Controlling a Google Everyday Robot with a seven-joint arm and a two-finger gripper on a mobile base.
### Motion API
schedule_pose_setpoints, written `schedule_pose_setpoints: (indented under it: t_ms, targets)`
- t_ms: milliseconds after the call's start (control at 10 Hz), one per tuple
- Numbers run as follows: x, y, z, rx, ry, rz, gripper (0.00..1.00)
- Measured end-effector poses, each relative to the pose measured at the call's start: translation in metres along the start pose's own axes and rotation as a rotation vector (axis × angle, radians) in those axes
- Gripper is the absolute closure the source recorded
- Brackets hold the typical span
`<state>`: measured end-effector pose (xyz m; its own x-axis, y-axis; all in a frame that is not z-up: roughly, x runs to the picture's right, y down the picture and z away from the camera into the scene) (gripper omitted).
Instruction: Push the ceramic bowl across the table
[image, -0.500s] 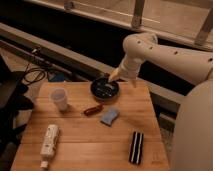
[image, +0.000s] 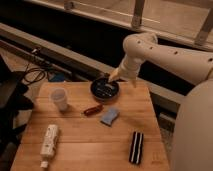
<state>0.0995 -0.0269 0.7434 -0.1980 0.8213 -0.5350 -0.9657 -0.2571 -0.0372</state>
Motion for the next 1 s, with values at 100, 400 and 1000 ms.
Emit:
schedule_pose_setpoints:
  t_ms: [100, 400, 1000]
  targets:
    - [0.0000, 0.0000, 0.0000, 0.000, 0.000, 0.000, 0.20]
    - [0.0001, -0.0002, 0.0007, 0.000, 0.001, 0.000, 0.20]
    - [-0.0045, 0.0004, 0.0006, 0.000, -0.004, 0.001, 0.20]
